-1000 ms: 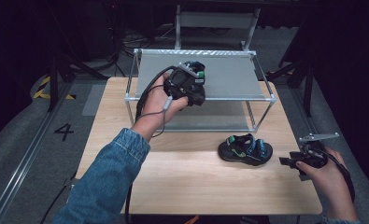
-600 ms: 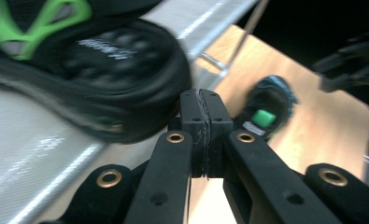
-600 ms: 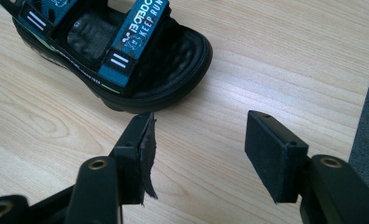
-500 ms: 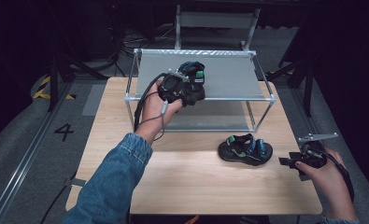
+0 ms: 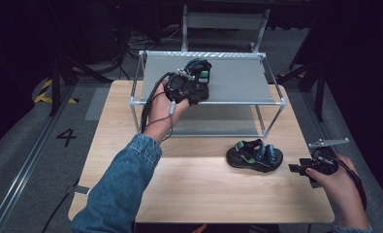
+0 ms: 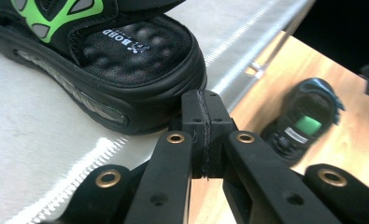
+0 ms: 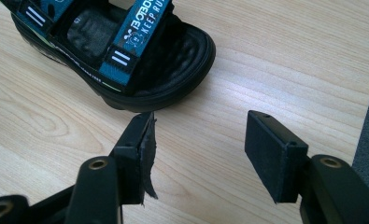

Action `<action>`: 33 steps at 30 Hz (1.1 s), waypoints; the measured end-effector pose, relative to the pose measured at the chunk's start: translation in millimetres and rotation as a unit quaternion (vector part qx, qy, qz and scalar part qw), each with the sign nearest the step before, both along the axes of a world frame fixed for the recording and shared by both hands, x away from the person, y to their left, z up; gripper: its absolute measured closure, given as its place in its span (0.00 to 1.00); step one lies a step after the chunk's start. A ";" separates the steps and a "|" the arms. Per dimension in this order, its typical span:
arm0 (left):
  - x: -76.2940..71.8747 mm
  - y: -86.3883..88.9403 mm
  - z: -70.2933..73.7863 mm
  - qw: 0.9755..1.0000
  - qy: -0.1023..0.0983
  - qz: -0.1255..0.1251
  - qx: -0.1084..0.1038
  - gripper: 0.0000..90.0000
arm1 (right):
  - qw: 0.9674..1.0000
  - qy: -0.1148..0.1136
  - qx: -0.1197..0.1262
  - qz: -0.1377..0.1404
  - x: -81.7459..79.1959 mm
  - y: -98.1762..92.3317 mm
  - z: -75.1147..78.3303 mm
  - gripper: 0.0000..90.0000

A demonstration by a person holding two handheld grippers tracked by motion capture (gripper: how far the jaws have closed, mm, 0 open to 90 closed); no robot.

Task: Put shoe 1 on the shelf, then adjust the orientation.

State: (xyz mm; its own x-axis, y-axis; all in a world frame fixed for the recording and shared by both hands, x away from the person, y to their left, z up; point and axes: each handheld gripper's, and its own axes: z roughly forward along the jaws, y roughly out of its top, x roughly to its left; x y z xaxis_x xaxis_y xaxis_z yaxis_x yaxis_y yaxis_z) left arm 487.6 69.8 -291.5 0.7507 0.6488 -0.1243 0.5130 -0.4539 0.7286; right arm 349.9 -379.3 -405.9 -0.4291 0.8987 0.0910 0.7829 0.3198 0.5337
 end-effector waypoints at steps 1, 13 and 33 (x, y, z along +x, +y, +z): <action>1.4 0.8 0.0 1.000 0.003 0.003 -0.006 1.00 | 1.000 0.000 0.000 0.000 0.0 -0.1 -0.1 0.49; -13.1 3.6 8.5 0.999 -0.004 -0.017 -0.028 0.78 | 1.000 0.001 -0.003 0.002 -0.4 2.7 0.3 0.49; -77.2 52.0 -22.3 0.998 -0.006 -0.035 0.055 0.40 | 0.997 0.001 -0.025 0.069 8.7 58.9 47.3 0.49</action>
State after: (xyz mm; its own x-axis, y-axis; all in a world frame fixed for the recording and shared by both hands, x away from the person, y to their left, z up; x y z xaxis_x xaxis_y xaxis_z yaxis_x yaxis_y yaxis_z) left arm 410.4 121.9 -313.8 0.7956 0.6041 -0.0459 0.4684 -0.5652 0.6791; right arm 358.6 -320.4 -358.6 -0.5486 0.8346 0.0494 0.7310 0.4501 0.5128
